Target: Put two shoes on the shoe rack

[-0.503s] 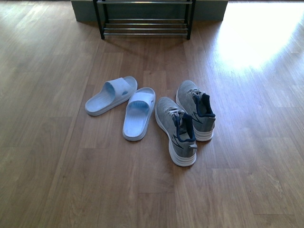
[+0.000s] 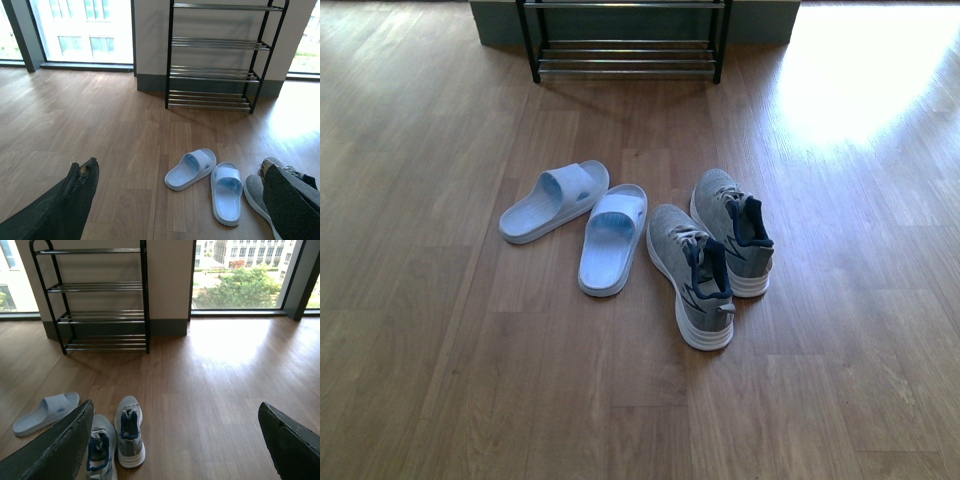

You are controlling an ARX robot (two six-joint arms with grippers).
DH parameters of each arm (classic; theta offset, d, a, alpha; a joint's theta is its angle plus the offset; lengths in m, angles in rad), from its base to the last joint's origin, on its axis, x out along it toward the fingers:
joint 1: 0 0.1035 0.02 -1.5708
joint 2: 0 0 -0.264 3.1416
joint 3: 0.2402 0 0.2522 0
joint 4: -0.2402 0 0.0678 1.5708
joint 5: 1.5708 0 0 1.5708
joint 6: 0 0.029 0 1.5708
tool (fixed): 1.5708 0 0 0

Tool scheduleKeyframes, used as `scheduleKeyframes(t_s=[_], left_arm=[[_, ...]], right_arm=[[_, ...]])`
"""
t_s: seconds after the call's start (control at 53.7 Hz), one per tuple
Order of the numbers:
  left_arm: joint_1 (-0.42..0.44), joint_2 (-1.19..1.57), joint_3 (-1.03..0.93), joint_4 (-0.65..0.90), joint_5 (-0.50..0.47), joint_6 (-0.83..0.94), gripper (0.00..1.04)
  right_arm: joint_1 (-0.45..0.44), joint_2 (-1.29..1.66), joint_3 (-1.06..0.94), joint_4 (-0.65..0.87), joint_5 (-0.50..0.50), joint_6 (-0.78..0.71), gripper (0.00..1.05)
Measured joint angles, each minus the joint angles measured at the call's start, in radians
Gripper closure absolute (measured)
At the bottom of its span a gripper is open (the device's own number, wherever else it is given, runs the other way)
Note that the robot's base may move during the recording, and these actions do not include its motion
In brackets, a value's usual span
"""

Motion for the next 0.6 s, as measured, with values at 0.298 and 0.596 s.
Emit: scheduleKeyframes(t_s=[0.298,0.596], left_arm=[[0.000,0.000,0.000,0.000,0.000,0.000,0.09],[0.000,0.000,0.000,0.000,0.000,0.000,0.09]], right_arm=[[0.000,0.000,0.000,0.000,0.000,0.000,0.09],[0.000,0.000,0.000,0.000,0.000,0.000,0.09]])
